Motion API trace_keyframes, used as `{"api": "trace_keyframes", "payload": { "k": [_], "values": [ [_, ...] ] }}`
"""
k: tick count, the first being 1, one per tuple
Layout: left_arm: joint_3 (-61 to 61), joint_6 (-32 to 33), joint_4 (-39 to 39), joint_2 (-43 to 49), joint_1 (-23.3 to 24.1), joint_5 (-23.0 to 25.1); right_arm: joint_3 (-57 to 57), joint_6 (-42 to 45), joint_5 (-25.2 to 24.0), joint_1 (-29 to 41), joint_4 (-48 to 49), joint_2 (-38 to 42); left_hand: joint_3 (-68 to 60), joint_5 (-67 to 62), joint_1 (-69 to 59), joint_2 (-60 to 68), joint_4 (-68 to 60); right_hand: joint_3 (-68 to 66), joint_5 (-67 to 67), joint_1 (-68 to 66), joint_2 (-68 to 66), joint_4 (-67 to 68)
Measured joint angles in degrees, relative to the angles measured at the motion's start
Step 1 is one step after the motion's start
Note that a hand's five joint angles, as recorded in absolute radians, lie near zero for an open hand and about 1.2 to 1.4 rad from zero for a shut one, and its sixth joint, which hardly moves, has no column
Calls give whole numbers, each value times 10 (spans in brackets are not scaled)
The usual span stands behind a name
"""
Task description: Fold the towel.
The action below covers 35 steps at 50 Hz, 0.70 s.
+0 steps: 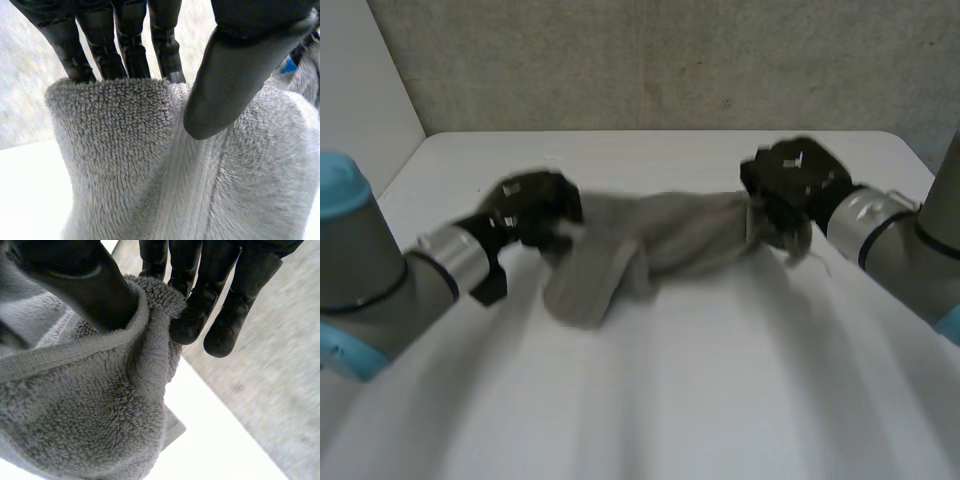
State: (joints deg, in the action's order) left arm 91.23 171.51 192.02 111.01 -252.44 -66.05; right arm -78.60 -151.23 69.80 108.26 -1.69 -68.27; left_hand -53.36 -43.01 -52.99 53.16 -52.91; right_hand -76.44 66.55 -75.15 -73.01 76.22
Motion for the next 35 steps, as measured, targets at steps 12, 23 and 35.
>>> {"api": "trace_keyframes", "payload": {
  "k": [12, 23, 35],
  "values": [
    [83, 35, -6, -33, -11, 10, -19, 20, -3, -2, -56, -34, 66, 73, 70, -67, 63, 0, 0, 0, 0, 0],
    [67, -4, 1, -50, -86, 4, 7, 12, 1, 3, -53, -12, 168, 180, 169, -169, 162, 0, 0, 0, 0, 0],
    [12, 3, 6, 34, -167, 6, 10, -18, 2, 13, -50, 20, 391, 400, 383, -390, 382, 0, 0, 0, 0, 0]
  ]
}}
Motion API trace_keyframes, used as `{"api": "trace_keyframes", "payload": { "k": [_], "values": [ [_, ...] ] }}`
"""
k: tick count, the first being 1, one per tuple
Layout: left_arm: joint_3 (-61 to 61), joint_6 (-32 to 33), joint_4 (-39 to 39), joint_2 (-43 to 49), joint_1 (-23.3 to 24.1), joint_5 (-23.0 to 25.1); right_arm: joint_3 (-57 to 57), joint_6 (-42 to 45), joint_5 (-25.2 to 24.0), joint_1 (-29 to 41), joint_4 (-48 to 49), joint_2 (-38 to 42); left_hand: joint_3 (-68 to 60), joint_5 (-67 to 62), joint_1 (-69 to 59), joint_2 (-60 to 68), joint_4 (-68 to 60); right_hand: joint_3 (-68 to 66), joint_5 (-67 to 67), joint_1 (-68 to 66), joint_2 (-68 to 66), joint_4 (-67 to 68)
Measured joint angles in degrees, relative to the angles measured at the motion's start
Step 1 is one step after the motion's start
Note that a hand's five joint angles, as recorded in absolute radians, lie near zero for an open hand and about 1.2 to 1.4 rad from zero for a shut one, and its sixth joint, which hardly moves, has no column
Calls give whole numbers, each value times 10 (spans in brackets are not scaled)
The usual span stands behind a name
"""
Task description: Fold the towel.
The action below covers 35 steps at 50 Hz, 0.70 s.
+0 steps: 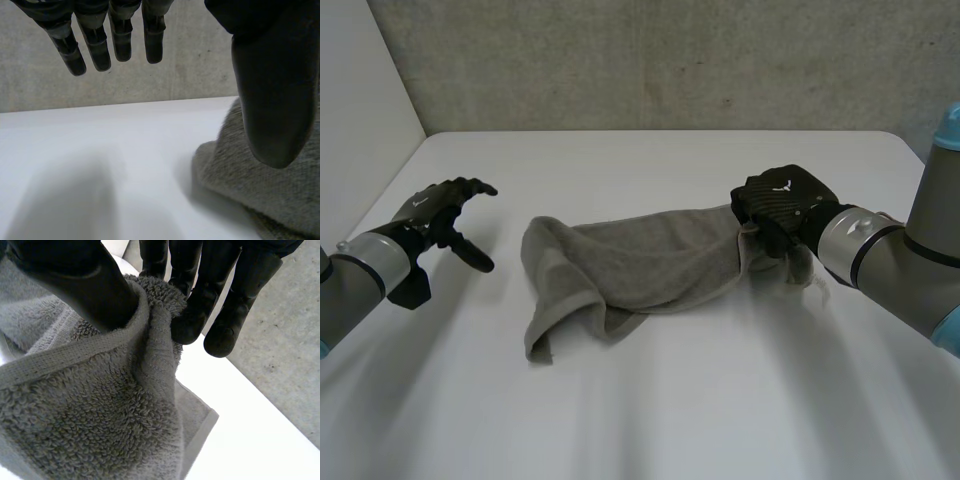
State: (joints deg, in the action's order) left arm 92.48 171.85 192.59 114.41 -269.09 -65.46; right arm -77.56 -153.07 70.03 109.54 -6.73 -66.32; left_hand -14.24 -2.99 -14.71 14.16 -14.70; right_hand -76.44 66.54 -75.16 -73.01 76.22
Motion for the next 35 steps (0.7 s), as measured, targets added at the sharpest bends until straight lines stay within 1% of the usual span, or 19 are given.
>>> {"api": "trace_keyframes", "payload": {
  "k": [3, 8, 10, 14, 20, 23, 26, 29, 30, 32, 33, 35],
  "values": [
    [1, 2, -1, 2, -5, 2, 0, -14, 0, 4, 1, 1, 0, 0, 0, 0, 0, 0, 0, 0, 0, 0],
    [9, 3, -2, -12, -2, 4, -2, -23, 0, 7, 1, 1, 0, 0, 0, 0, 0, 0, 0, 0, 0, 0],
    [18, 3, -3, -28, 4, 5, -3, -25, 0, 8, 1, 2, 0, 0, 0, 0, 0, 0, 0, 0, 0, 0],
    [46, 3, -4, -78, 31, 17, -4, -26, 4, 9, 1, 4, 0, 0, 0, 0, 0, 0, 0, 0, 0, 0],
    [109, 3, 0, -191, 98, 37, -6, -25, 10, 9, 2, 11, 0, 0, 0, 0, 0, 0, 0, 1, 0, 0],
    [131, 4, 3, -230, 130, 39, -7, -24, 11, 9, 2, 15, 0, -1, 0, 0, 0, 0, 0, 1, 0, 0],
    [142, 12, 5, -245, 165, 33, -7, -24, 11, 9, 2, 18, -2, -17, -1, 3, -2, 0, 0, 1, 0, 0],
    [145, 41, 6, -238, 210, 11, -7, -24, 11, 9, 2, 20, -7, -30, -5, 11, -2, 0, 0, 1, 0, 0],
    [145, 47, 6, -235, 216, 6, -7, -24, 11, 9, 2, 21, -8, -31, -6, 11, -2, 0, 0, 1, 0, 0],
    [141, 83, 6, -214, 246, -21, -7, -24, 11, 10, 2, 22, -12, -34, -7, 14, -2, 0, 0, 1, 0, 0],
    [139, 93, 6, -207, 253, -29, -7, -24, 11, 10, 1, 22, -13, -34, -7, 15, -2, 0, 0, 1, 0, 0],
    [131, 139, 6, -176, 282, -64, -7, -24, 11, 11, 1, 22, -13, -34, -7, 15, -2, 0, 0, 1, 0, 0]
  ]
}}
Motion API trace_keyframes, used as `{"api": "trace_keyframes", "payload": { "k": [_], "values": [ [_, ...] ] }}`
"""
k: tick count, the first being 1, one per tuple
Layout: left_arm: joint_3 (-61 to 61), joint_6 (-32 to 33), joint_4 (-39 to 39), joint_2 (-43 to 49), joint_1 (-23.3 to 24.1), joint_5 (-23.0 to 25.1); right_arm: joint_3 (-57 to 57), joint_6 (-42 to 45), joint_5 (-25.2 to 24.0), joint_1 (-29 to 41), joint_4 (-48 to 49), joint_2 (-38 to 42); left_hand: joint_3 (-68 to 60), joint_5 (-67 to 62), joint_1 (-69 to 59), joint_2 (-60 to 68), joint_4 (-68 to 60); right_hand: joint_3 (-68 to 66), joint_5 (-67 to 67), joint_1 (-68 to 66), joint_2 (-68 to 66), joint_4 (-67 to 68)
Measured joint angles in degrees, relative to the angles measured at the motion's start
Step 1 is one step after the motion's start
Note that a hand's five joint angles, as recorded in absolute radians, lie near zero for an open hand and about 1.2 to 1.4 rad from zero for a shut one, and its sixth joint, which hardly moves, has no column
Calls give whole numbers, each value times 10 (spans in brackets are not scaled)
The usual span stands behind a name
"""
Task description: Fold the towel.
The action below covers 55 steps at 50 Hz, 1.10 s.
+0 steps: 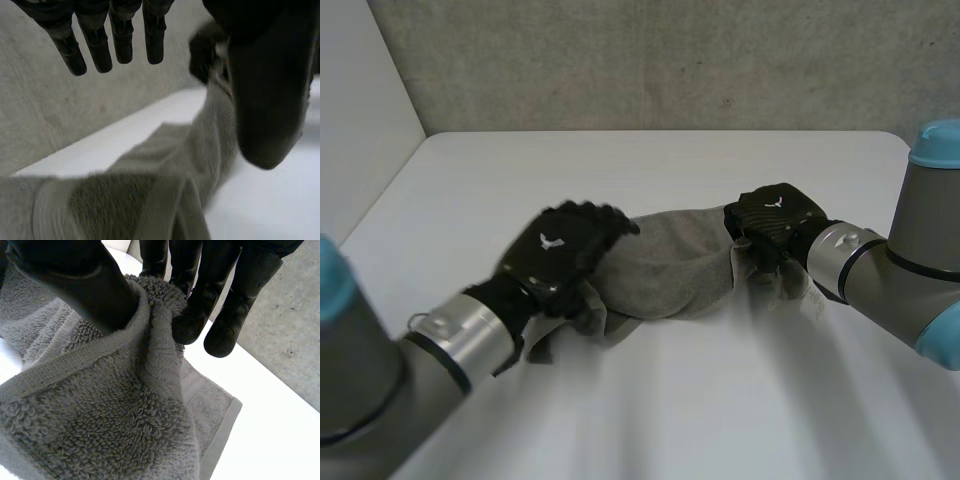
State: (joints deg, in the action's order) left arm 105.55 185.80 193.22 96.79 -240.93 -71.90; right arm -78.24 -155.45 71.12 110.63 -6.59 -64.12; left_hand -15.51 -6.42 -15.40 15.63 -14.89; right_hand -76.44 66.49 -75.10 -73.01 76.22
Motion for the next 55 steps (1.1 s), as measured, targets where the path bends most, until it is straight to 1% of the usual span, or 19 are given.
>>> {"api": "trace_keyframes", "payload": {
  "k": [2, 3, 4, 6, 9, 13, 17, 20, 22, 23, 25, 28, 33, 37, 48, 55],
  "values": [
    [-10, 40, 0, 27, 21, -31, 0, 0, 0, 1, 0, 0, 0, 0, 0, 0, 0, 0, 0, 0, 0, 0],
    [-19, 79, 0, 54, 40, -61, 0, 0, 0, 1, 0, 0, 0, 0, 0, 0, 0, 0, 0, 0, 0, 0],
    [-23, 91, 0, 62, 45, -71, 0, 0, 0, 1, 0, 0, 0, 0, 0, 0, 0, 0, 0, 0, 0, 0],
    [-39, 147, 2, 101, 71, -116, -1, 0, 1, 1, 0, 0, 0, 0, 0, 0, 0, 0, 0, 0, 0, 0],
    [-57, 201, 7, 141, 97, -161, -2, 1, 1, 1, 0, 0, 0, 0, 0, 0, 0, 0, 0, 0, 0, 0],
    [-73, 243, 27, 183, 122, -195, -2, 1, 1, 1, 0, 0, 0, 0, 0, 0, 0, 0, 0, 0, 0, 0],
    [-80, 254, 52, 205, 136, -202, -3, 1, 1, 0, 0, 0, -15, -14, -18, 15, -14, 0, 0, 0, 0, 0],
    [-83, 257, 71, 216, 142, -203, -4, 2, 1, 0, 0, 0, -58, -54, -59, 57, -61, 0, 0, 0, 0, 0],
    [-86, 264, 86, 222, 144, -203, -4, 2, 1, 0, 0, 1, -131, -125, -134, 130, -136, 0, 0, 0, 0, 0],
    [-86, 266, 88, 223, 144, -204, -4, 2, 1, 0, 0, 1, -144, -134, -144, 143, -146, 0, 0, 0, 0, 0],
    [-88, 280, 101, 228, 143, -207, -5, 2, 1, 0, 0, 1, -179, -171, -182, 180, -185, 0, 0, 0, 0, 0],
    [-88, 303, 115, 233, 141, -214, -5, 2, 1, 0, 0, 2, -205, -193, -208, 205, -208, 0, 0, 0, 0, 0],
    [-82, 338, 135, 241, 135, -227, -5, 3, 1, 0, 0, 4, -292, -279, -290, 292, -300, 0, 0, 0, 0, 0],
    [-74, 350, 142, 244, 133, -231, -5, 3, 1, 0, 0, 4, -296, -285, -293, 297, -305, 0, 0, 0, 0, 0],
    [-56, 351, 142, 243, 126, -231, -5, 3, 2, 0, 0, 5, -299, -288, -296, 299, -307, 0, 0, 0, 0, 0],
    [-55, 351, 144, 244, 113, -230, -5, 4, 3, 0, 0, 6, -372, -364, -373, 375, -383, 0, 0, 0, 0, 0]
  ]
}}
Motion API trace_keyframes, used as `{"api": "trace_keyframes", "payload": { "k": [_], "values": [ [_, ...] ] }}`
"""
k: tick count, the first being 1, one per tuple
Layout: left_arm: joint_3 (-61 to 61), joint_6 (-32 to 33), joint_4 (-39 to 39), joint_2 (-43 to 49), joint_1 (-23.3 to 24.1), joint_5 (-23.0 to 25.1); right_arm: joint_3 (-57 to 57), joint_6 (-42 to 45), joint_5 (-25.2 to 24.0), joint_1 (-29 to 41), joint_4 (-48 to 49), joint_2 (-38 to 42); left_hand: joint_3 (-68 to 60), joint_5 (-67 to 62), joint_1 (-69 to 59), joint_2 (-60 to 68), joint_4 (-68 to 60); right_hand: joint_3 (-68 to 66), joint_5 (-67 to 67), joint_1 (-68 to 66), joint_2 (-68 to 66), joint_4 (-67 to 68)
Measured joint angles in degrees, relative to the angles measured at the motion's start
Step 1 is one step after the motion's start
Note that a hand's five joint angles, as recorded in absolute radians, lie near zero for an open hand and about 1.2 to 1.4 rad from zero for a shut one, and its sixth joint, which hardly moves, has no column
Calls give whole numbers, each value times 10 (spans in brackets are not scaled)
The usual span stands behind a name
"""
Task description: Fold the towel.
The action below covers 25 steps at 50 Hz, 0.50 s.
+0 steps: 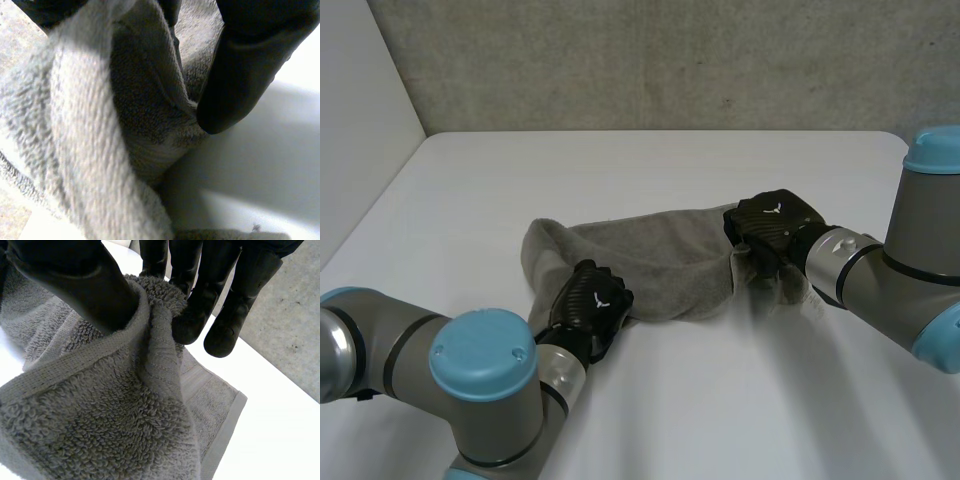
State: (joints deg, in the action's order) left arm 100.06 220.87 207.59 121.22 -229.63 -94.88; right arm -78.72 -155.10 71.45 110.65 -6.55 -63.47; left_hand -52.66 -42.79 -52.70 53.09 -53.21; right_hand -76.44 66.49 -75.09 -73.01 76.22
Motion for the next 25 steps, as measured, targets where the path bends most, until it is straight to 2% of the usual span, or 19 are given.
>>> {"api": "trace_keyframes", "payload": {
  "k": [9, 11, 18, 25],
  "values": [
    [3, -1, 0, 4, -34, 1, 6, 0, 24, -1, 0, 3, -9, -7, -7, 9, -9, 0, 0, 0, 0, 0],
    [5, -1, 0, 3, -41, 1, 7, 0, 28, -2, -1, 4, -29, -26, -27, 30, -29, 0, 0, 0, 0, 0],
    [19, -2, -1, -14, -64, 3, 10, -1, 37, -4, -1, 7, -220, -211, -190, 217, -221, 0, 0, 0, 0, 0],
    [33, -8, -1, -57, -89, 7, 13, -2, 38, -5, -6, 1, -228, -216, -190, 222, -238, 0, 0, 0, 0, 0]
  ]
}}
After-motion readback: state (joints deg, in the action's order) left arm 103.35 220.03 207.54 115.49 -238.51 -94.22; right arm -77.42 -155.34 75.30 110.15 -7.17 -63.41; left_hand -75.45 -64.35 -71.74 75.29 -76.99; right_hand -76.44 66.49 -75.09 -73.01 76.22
